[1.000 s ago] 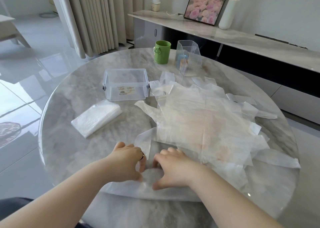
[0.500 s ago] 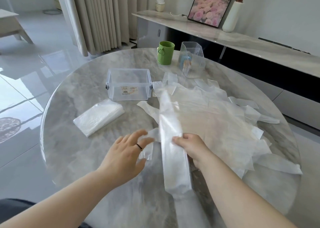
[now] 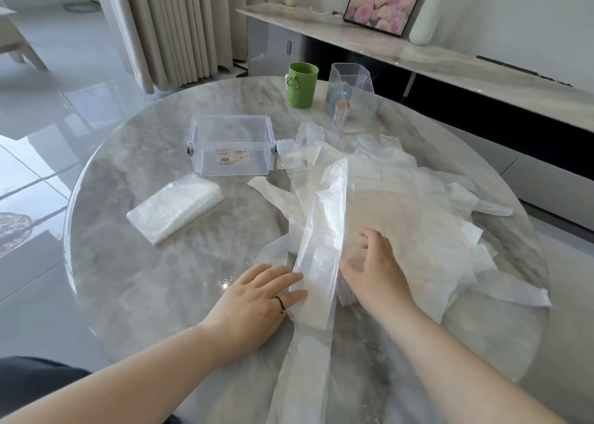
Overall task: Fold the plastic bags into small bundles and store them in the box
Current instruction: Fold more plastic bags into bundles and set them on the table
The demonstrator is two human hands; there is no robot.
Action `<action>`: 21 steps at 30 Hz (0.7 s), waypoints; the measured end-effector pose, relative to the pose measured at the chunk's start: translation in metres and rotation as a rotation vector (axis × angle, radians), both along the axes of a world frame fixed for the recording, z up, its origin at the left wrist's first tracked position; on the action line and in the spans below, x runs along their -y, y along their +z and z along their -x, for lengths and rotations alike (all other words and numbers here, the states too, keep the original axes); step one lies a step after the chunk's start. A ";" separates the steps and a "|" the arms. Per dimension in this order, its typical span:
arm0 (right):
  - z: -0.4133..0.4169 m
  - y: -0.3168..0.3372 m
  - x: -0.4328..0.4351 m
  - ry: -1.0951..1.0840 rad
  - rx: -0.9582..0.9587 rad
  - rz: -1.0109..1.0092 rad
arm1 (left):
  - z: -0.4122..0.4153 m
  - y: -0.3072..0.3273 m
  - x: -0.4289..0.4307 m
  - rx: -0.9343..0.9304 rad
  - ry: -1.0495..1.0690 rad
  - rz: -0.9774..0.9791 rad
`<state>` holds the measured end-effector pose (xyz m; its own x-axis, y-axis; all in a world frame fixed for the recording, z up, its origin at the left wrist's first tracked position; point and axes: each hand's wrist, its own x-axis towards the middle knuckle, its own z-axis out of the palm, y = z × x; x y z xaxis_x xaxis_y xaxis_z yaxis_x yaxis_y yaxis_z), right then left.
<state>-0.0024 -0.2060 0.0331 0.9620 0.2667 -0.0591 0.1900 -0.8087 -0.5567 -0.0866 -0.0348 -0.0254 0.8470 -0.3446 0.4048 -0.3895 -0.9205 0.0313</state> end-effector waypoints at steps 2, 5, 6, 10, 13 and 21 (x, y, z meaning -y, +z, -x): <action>0.014 -0.004 0.019 0.249 0.432 0.132 | 0.000 -0.001 0.001 -0.017 -0.020 -0.020; 0.042 -0.025 0.039 0.669 0.620 0.243 | 0.001 0.005 0.005 -0.025 -0.041 -0.049; 0.050 -0.031 0.040 0.761 0.610 0.263 | 0.002 0.006 0.006 -0.020 -0.043 -0.060; 0.064 -0.037 0.034 0.865 0.631 0.292 | 0.006 0.011 0.006 -0.074 -0.071 -0.031; 0.065 -0.036 0.027 0.853 0.629 0.292 | 0.017 0.022 -0.006 -0.095 -0.072 -0.026; 0.058 -0.023 -0.008 0.593 0.382 -0.198 | 0.055 0.029 -0.028 -0.139 -0.027 0.000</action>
<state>-0.0601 -0.1979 0.0097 0.5960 0.7202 0.3552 0.7751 -0.4003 -0.4888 -0.1420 -0.0069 0.0038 0.8852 -0.3682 0.2844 -0.4063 -0.9096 0.0871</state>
